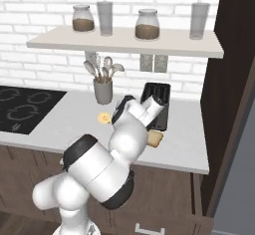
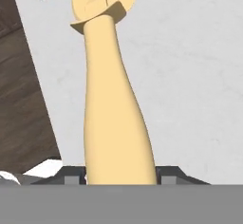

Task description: Pick the pizza cutter from the drawer and place it on the counter.

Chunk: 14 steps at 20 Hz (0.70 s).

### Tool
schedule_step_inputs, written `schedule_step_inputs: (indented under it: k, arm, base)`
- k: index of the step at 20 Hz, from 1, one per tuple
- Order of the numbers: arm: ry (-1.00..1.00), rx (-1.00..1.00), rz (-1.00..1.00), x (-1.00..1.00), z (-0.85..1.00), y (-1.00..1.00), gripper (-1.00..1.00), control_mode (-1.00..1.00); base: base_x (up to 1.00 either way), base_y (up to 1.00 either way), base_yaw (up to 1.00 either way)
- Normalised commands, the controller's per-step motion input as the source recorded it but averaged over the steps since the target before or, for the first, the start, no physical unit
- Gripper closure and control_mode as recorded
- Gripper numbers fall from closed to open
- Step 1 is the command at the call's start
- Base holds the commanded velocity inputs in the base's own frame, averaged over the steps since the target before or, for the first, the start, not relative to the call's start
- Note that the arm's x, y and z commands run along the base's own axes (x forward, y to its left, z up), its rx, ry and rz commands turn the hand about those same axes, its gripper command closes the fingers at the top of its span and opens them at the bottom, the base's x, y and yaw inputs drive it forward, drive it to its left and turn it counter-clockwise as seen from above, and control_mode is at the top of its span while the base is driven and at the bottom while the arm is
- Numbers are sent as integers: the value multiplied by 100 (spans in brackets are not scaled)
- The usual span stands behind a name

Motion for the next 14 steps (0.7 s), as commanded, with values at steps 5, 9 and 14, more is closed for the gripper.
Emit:
schedule_step_inputs:
  k: [5, 9, 14]
  arm:
    - [0, -9, 0, 72, -44, 78, 100, -100]
    - [0, -10, -3, 58, -41, 62, 100, -100]
    - [-1, -9, -3, 33, -22, 43, -100, -100]
  base:
    - [0, 0, 0]
    - [0, 0, 0]
    - [0, 0, 0]
